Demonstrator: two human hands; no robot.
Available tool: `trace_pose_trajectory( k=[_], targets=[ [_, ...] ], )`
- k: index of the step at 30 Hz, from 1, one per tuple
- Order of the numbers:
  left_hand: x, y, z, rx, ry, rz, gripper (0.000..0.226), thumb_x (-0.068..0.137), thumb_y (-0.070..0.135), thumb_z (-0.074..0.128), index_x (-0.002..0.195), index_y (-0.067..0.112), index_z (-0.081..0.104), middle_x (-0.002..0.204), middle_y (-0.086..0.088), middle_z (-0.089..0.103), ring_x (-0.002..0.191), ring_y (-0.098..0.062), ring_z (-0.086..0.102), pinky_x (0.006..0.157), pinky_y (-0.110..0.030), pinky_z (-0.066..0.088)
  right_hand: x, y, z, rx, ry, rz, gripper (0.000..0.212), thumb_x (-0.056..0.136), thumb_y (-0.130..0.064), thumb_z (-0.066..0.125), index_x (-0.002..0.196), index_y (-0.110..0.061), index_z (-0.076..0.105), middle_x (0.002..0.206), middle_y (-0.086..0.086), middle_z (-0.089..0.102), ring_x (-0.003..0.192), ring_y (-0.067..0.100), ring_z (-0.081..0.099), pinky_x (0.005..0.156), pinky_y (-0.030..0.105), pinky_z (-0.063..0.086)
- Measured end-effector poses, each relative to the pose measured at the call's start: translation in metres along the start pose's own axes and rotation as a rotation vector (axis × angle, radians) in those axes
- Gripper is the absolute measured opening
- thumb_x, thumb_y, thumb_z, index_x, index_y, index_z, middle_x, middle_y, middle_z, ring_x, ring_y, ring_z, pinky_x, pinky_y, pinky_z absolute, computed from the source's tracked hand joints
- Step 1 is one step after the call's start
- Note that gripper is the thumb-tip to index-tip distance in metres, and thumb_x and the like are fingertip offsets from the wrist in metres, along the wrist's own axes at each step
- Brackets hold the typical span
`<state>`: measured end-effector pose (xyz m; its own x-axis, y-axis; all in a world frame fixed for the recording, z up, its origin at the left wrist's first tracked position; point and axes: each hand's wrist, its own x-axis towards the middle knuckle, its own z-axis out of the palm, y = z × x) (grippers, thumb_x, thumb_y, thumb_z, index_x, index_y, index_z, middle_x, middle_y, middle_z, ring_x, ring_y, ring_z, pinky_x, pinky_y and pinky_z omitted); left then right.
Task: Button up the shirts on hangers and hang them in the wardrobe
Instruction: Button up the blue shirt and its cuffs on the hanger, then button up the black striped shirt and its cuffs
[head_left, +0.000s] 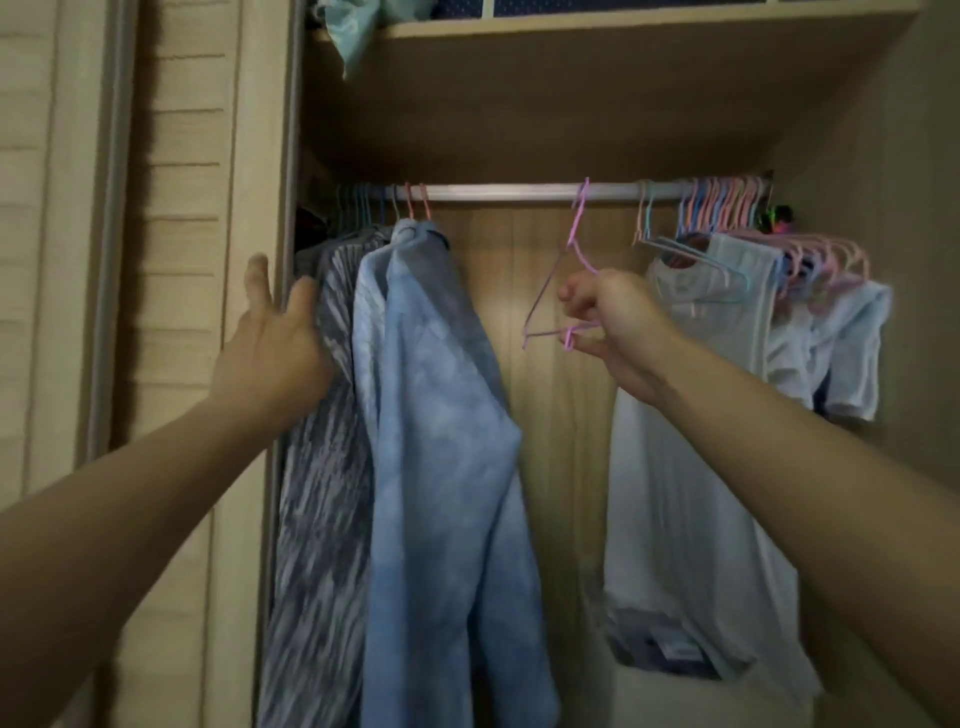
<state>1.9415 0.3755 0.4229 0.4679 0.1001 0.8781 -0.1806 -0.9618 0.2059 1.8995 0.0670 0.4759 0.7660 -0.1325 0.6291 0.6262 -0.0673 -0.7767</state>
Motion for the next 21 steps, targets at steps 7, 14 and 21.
trace_pose_trajectory(
  k=[7, 14, 21],
  targets=[
    [-0.199, 0.101, 0.022, -0.056, -0.419, -0.286, 0.053, 0.087, 0.013, 0.06, 0.138, 0.011, 0.047, 0.16, -0.026, 0.009, 0.145, -0.051, 0.02, 0.114, -0.059, 0.032, -0.133, 0.063, -0.074, 0.085, -0.076, 0.043, 0.024, 0.08, 0.005, 0.05, 0.091, -0.015, 0.057, 0.081, 0.0, 0.056, 0.069, 0.011, 0.054, 0.061, 0.026, 0.046],
    [-0.338, 0.147, -0.064, -0.183, -0.491, -0.335, 0.031, 0.089, 0.01, 0.062, 0.117, 0.022, 0.069, 0.122, -0.004, 0.057, 0.109, -0.025, 0.062, 0.092, -0.03, 0.046, -0.248, 0.07, -0.108, 0.162, -0.218, -0.161, 0.045, 0.073, 0.004, 0.048, 0.115, -0.006, 0.062, 0.111, 0.007, 0.065, 0.107, 0.017, 0.062, 0.097, 0.031, 0.05],
    [-0.423, 0.1, -0.204, -0.232, -0.406, -0.749, 0.021, 0.099, 0.01, 0.056, 0.102, 0.026, 0.07, 0.094, -0.005, 0.072, 0.06, -0.015, 0.059, 0.047, -0.014, 0.04, -0.354, 0.038, -0.033, 0.62, -0.495, 0.015, 0.038, 0.083, 0.006, 0.058, 0.114, -0.015, 0.064, 0.113, 0.0, 0.07, 0.111, 0.024, 0.064, 0.099, 0.041, 0.052]
  ],
)
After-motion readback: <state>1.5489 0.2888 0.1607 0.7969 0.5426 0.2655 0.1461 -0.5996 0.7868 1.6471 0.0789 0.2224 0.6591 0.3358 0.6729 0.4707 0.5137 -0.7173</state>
